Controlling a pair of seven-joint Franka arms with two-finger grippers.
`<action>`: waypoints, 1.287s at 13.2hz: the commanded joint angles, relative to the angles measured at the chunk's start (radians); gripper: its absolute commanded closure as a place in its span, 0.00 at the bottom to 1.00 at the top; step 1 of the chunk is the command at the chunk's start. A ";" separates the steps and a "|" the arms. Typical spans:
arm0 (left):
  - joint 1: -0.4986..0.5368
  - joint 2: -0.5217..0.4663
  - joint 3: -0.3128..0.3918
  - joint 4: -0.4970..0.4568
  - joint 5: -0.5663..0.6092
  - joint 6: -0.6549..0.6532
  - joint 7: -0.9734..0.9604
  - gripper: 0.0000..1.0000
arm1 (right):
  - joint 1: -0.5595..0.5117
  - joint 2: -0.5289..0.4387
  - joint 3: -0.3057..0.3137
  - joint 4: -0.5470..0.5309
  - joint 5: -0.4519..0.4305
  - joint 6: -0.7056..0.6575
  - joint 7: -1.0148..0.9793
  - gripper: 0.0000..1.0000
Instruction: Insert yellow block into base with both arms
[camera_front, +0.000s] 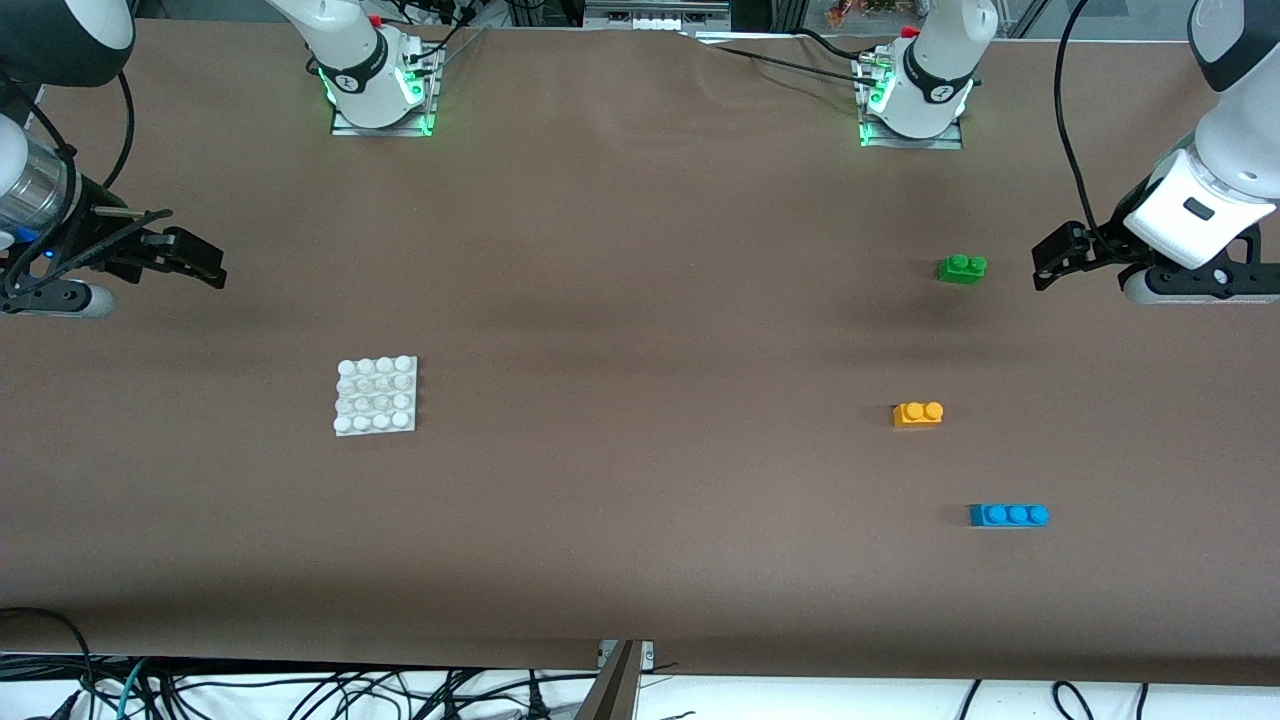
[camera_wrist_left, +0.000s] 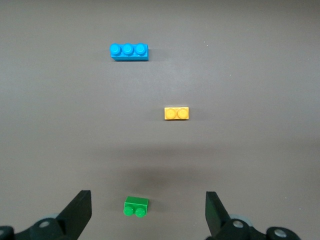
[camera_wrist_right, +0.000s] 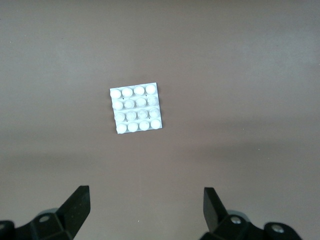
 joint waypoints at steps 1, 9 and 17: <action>-0.001 0.010 0.005 0.024 -0.029 -0.015 0.027 0.00 | -0.005 0.003 0.007 0.017 -0.013 0.006 0.012 0.00; -0.001 0.010 0.007 0.024 -0.027 -0.017 0.030 0.00 | -0.005 0.002 0.007 0.017 -0.010 0.017 0.011 0.00; -0.001 0.010 0.007 0.024 -0.027 -0.018 0.030 0.00 | -0.004 0.005 0.007 0.019 -0.013 0.020 0.012 0.00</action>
